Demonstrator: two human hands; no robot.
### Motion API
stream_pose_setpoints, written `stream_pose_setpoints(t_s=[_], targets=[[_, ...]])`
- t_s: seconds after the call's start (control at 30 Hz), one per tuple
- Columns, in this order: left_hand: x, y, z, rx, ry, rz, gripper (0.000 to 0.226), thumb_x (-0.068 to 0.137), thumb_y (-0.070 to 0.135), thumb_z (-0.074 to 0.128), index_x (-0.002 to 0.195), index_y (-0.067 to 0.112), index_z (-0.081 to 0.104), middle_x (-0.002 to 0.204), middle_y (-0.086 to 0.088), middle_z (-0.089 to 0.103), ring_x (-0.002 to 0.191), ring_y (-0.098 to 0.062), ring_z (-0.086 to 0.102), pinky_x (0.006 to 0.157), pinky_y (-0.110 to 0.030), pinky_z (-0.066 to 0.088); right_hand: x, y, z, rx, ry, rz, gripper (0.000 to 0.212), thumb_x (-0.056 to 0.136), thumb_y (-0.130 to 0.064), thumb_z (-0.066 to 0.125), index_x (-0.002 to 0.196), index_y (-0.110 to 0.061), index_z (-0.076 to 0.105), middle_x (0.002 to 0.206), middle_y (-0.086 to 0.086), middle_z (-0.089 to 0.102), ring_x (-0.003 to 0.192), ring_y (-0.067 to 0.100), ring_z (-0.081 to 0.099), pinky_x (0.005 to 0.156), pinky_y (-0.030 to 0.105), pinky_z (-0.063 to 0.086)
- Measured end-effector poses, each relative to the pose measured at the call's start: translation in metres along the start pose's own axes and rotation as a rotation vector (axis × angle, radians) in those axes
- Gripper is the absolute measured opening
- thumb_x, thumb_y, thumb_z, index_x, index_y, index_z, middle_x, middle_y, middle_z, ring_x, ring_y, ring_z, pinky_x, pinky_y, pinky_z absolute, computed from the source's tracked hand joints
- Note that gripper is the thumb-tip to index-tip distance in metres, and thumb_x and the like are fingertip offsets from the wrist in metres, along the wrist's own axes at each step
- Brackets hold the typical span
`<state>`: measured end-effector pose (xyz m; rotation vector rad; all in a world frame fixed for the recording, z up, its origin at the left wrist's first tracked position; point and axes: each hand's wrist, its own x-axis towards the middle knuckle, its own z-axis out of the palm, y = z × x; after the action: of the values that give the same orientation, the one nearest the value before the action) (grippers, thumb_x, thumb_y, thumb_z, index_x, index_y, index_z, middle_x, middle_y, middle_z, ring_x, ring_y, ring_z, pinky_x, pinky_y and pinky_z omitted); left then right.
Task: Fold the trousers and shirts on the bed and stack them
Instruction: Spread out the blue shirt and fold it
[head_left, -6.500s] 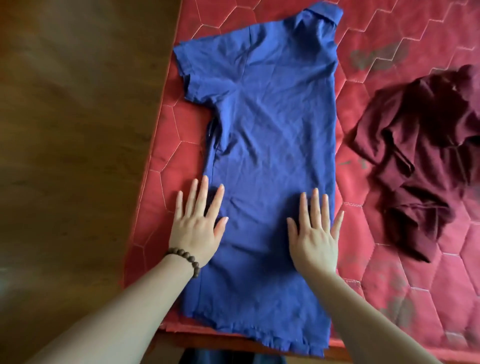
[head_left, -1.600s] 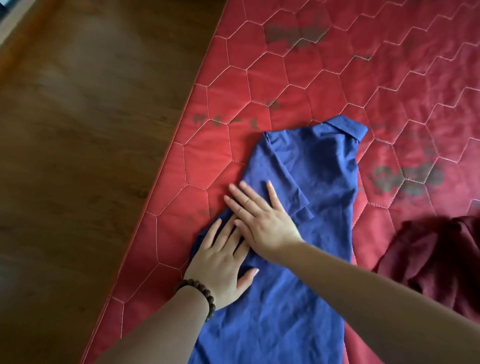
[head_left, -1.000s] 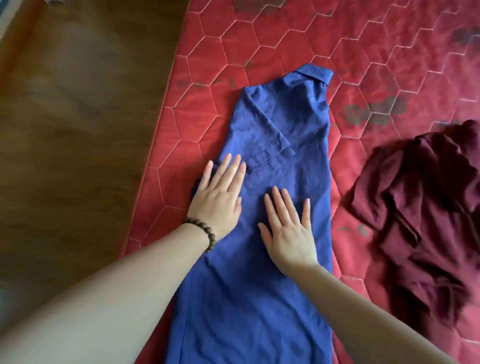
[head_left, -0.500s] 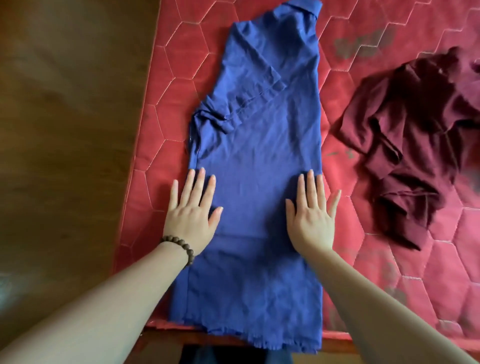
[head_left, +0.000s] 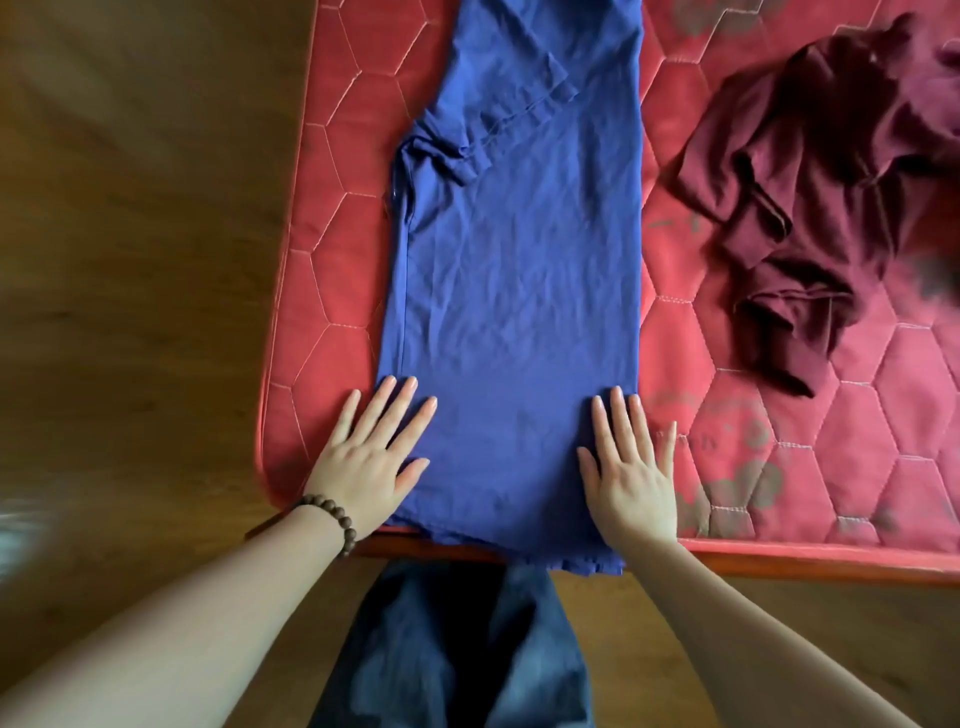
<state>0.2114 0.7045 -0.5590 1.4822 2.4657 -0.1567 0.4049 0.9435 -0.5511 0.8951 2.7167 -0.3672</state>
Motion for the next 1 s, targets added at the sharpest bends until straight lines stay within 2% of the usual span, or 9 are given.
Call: stream_pose_setpoints(t_s=[0.13, 0.23, 0.37, 0.57, 0.7, 0.77, 0.83, 0.93, 1.0], targets=[[-0.01, -0.017, -0.014, -0.01, 0.024, 0.112, 0.056, 0.089, 0.012, 0.034, 0.144, 0.017, 0.042, 0.155, -0.005, 0.031, 0.146, -0.026, 0.021, 0.116, -0.05, 0.019, -0.014, 0.022, -0.008, 0.005, 0.034, -0.024, 0.059, 0.089, -0.015, 0.039, 0.148, -0.018, 0.034, 0.158, 0.004, 0.023, 0.146, 0.025, 0.018, 0.116, 0.06, 0.011], [0.004, -0.034, -0.026, -0.003, 0.051, 0.087, 0.084, 0.069, -0.018, 0.047, 0.144, 0.018, 0.043, 0.156, -0.006, 0.029, 0.146, -0.03, 0.018, 0.116, -0.051, 0.019, -0.012, 0.039, -0.016, -0.033, 0.044, -0.064, 0.086, 0.072, 0.008, 0.047, 0.15, -0.023, 0.028, 0.159, 0.005, 0.018, 0.147, 0.027, 0.013, 0.117, 0.057, 0.002], [0.022, -0.049, -0.034, 0.043, 0.052, 0.186, 0.091, 0.063, -0.023, 0.051, 0.144, 0.019, 0.044, 0.156, -0.009, 0.028, 0.145, -0.033, 0.019, 0.116, -0.053, 0.019, 0.0, 0.053, -0.027, -0.127, 0.0, -0.298, 0.088, 0.072, 0.008, 0.046, 0.149, -0.029, 0.026, 0.158, 0.004, 0.017, 0.146, 0.029, 0.017, 0.115, 0.059, 0.011], [0.038, -0.036, -0.049, 0.062, -0.103, 0.502, 0.086, 0.068, -0.017, 0.035, 0.145, 0.022, 0.038, 0.156, -0.006, 0.026, 0.146, -0.027, 0.007, 0.119, -0.044, 0.001, 0.019, 0.039, -0.051, -0.161, -0.154, -0.759, 0.076, 0.059, 0.009, 0.055, 0.129, -0.018, 0.061, 0.144, 0.011, 0.047, 0.134, 0.036, 0.04, 0.108, 0.063, 0.028], [0.063, -0.032, -0.082, -0.537, -0.042, 0.274, 0.058, 0.057, -0.009, 0.04, 0.1, 0.005, 0.075, 0.11, -0.01, 0.071, 0.118, -0.026, 0.059, 0.113, -0.038, 0.03, 0.046, 0.023, -0.087, 0.333, -0.413, -0.315, 0.061, 0.067, 0.018, 0.046, 0.115, -0.01, 0.07, 0.114, 0.005, 0.068, 0.113, 0.01, 0.058, 0.103, 0.02, 0.036], [0.091, -0.039, -0.104, -0.924, 0.008, 0.03, 0.046, 0.059, 0.004, 0.032, 0.075, 0.013, 0.074, 0.078, 0.013, 0.072, 0.083, 0.006, 0.063, 0.087, -0.015, 0.048, 0.081, 0.023, -0.111, 0.601, -0.447, -0.043, 0.032, 0.079, 0.014, 0.045, 0.093, 0.002, 0.072, 0.078, 0.005, 0.067, 0.067, 0.003, 0.058, 0.067, 0.02, 0.046], [0.128, -0.051, -0.112, -1.256, -0.055, -0.204, 0.036, 0.066, 0.003, 0.039, 0.066, 0.019, 0.071, 0.06, 0.023, 0.065, 0.062, 0.013, 0.056, 0.064, -0.007, 0.045, 0.119, 0.024, -0.125, 0.967, -0.429, 0.222, 0.024, 0.087, 0.005, 0.049, 0.074, -0.003, 0.067, 0.063, 0.005, 0.062, 0.052, 0.009, 0.055, 0.054, 0.025, 0.047], [0.171, -0.066, -0.099, -1.584, -0.14, -0.552, 0.01, 0.092, 0.016, 0.059, 0.088, 0.014, 0.068, 0.095, -0.002, 0.069, 0.091, -0.015, 0.061, 0.086, -0.026, 0.046, 0.161, 0.018, -0.123, 1.388, -0.4, 0.569, 0.013, 0.092, -0.018, 0.059, 0.099, -0.007, 0.065, 0.077, 0.001, 0.073, 0.069, 0.013, 0.069, 0.063, 0.024, 0.055], [0.176, -0.068, -0.083, -1.533, -0.19, -0.791, 0.033, 0.085, 0.042, 0.067, 0.102, 0.015, 0.066, 0.11, -0.003, 0.064, 0.104, -0.018, 0.058, 0.097, -0.031, 0.042, 0.171, 0.014, -0.111, 1.417, -0.431, 0.676, 0.04, 0.085, -0.033, 0.069, 0.113, -0.006, 0.064, 0.103, 0.006, 0.072, 0.096, 0.019, 0.068, 0.086, 0.033, 0.054]])
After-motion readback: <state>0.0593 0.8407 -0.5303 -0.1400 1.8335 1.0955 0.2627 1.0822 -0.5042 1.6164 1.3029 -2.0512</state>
